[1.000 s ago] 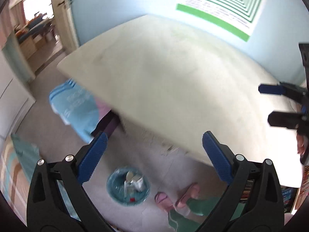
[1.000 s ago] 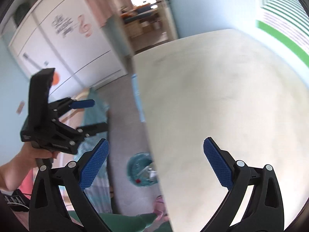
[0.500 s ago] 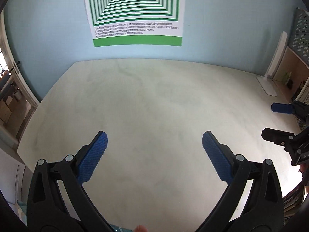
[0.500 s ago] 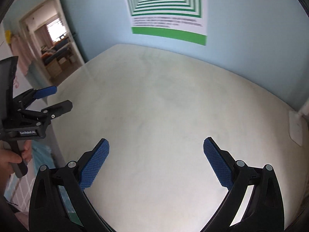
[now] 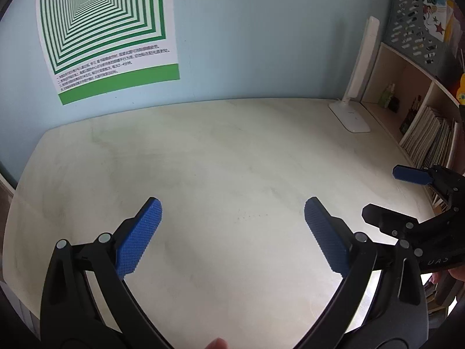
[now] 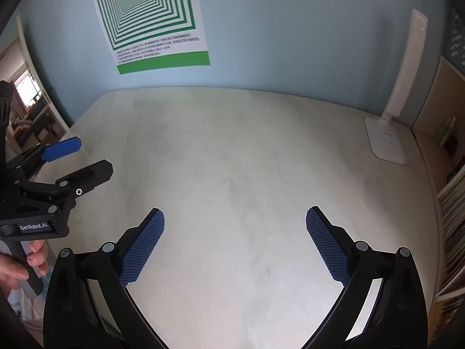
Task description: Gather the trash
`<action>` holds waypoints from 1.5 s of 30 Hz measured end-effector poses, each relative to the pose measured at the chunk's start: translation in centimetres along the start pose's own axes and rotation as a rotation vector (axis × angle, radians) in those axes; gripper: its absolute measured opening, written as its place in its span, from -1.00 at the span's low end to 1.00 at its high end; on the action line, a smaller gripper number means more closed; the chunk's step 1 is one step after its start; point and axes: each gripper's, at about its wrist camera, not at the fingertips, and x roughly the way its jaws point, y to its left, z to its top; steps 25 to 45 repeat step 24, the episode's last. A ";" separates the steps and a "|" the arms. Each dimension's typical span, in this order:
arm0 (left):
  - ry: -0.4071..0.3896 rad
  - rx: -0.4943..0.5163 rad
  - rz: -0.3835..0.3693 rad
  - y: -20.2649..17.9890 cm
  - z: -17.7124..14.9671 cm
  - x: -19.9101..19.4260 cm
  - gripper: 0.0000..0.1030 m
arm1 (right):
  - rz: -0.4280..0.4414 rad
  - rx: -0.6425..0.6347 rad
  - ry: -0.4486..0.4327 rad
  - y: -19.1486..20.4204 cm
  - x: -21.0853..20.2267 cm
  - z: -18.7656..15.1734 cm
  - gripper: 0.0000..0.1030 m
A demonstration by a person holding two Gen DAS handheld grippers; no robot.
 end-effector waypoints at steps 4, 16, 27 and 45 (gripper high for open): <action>0.011 0.022 -0.026 -0.4 0.0 0.5 0.87 | -0.017 0.076 0.008 -0.9 0.5 -0.5 0.88; 0.022 0.021 0.004 1.2 0.1 2.2 0.87 | -0.080 0.134 0.018 -1.2 1.8 0.4 0.88; 0.082 -0.018 0.039 2.9 -0.2 3.5 0.87 | -0.082 0.120 0.032 -0.6 2.8 1.2 0.88; 0.082 -0.018 0.039 2.9 -0.2 3.5 0.87 | -0.082 0.120 0.032 -0.6 2.8 1.2 0.88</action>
